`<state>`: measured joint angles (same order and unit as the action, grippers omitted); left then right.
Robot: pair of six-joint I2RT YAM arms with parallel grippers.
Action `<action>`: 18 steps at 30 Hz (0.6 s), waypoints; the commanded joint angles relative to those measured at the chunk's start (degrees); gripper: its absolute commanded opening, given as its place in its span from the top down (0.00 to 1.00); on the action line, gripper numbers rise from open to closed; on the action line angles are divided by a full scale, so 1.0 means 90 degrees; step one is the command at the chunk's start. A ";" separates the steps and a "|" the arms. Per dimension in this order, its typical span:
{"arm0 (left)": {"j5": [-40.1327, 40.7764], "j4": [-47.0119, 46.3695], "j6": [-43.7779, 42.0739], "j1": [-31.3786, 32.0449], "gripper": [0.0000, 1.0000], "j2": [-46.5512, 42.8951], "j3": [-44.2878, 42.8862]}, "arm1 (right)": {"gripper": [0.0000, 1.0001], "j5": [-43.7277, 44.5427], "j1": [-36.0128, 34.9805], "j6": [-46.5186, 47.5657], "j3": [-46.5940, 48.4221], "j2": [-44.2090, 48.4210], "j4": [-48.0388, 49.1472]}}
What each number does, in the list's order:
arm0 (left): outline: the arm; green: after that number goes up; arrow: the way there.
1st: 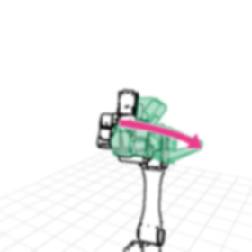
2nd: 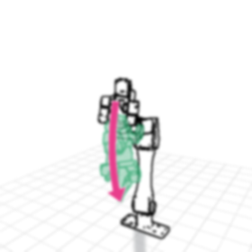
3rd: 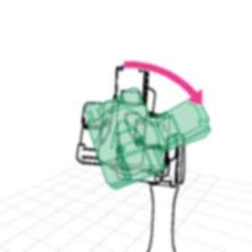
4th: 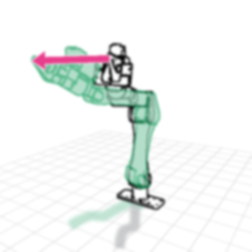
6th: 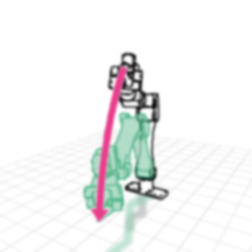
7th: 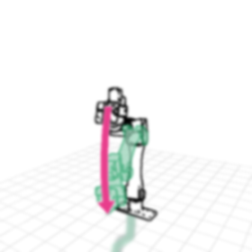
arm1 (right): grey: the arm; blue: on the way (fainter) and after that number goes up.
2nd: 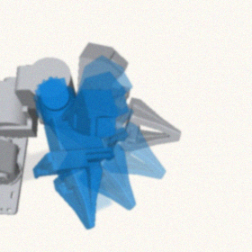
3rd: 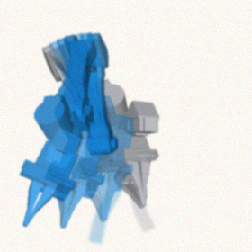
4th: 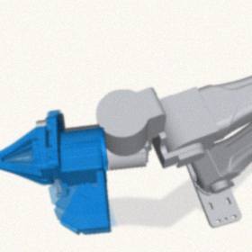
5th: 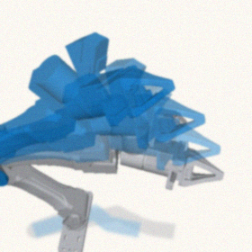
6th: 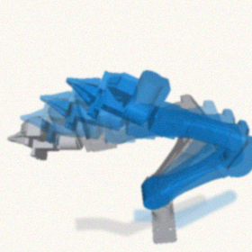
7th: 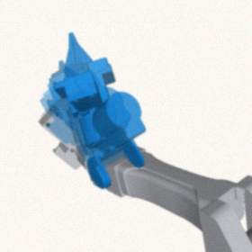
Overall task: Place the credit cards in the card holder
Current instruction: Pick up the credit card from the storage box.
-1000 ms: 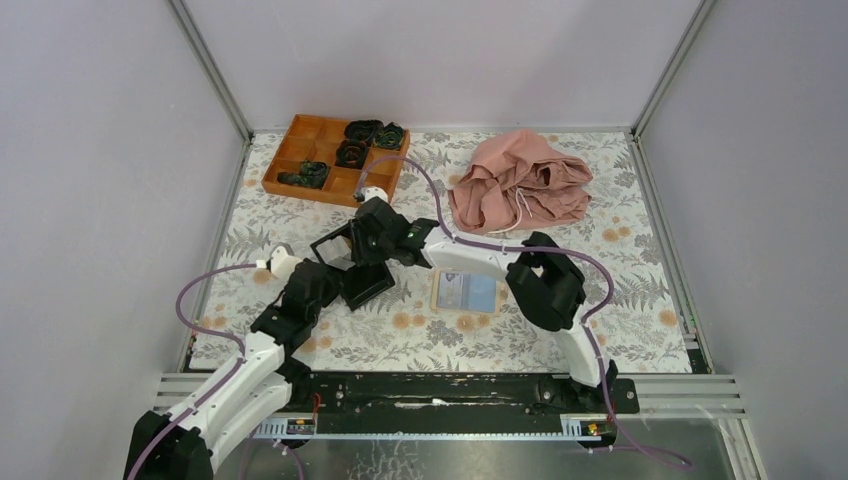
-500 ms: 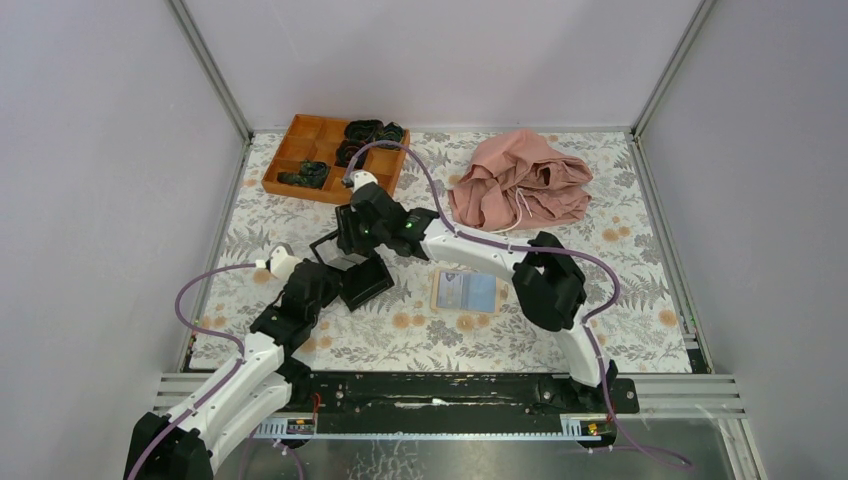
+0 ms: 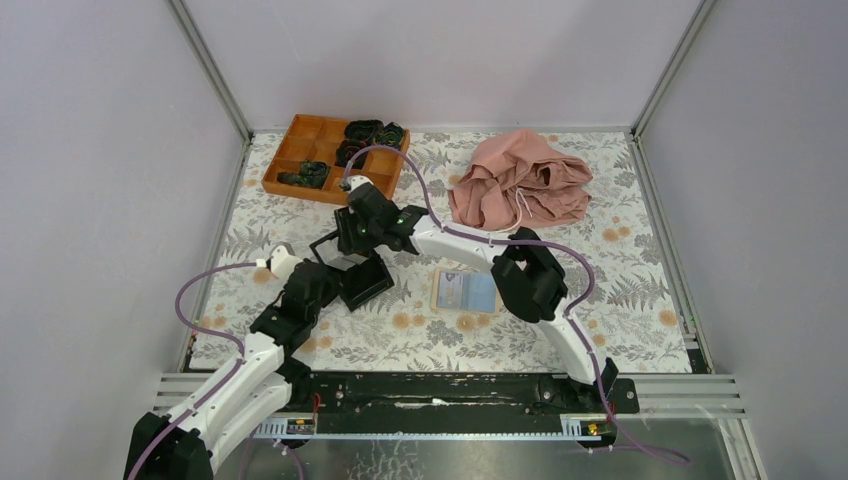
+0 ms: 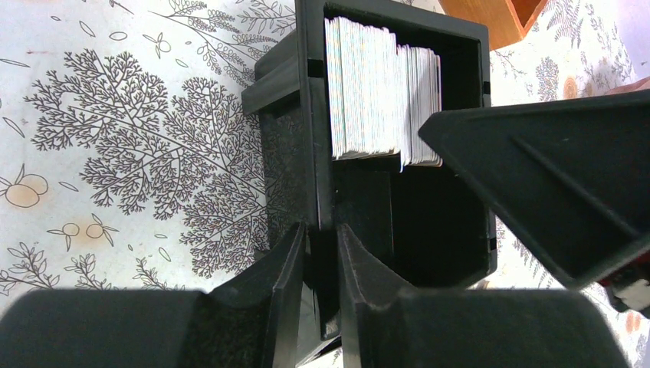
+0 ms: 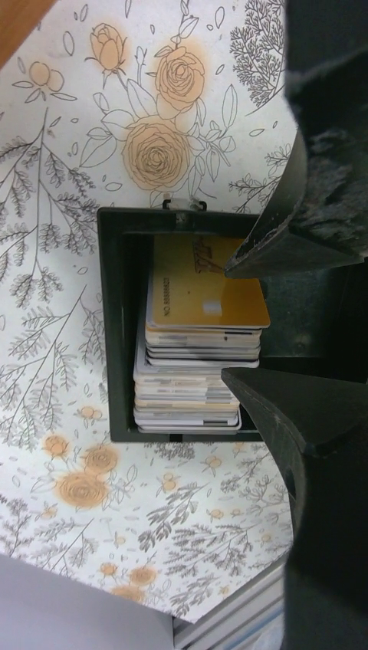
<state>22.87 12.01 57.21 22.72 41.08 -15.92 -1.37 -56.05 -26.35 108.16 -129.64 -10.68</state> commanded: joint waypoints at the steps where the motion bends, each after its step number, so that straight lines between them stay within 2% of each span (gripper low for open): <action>1: -0.0007 -0.0092 -0.0097 -0.0054 0.75 0.0009 0.0001 | 0.46 -0.0210 0.0082 -0.0027 0.0336 -0.0061 -0.0001; 18: -0.0024 -0.0169 -0.0135 -0.0051 0.76 0.0049 -0.0001 | 0.48 -0.1047 0.0190 -0.0564 0.0289 -0.0338 0.0190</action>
<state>22.87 11.53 56.80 22.72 41.34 -15.92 -7.55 -54.59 -29.91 108.90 -132.14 -10.35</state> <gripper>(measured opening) 0.251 0.526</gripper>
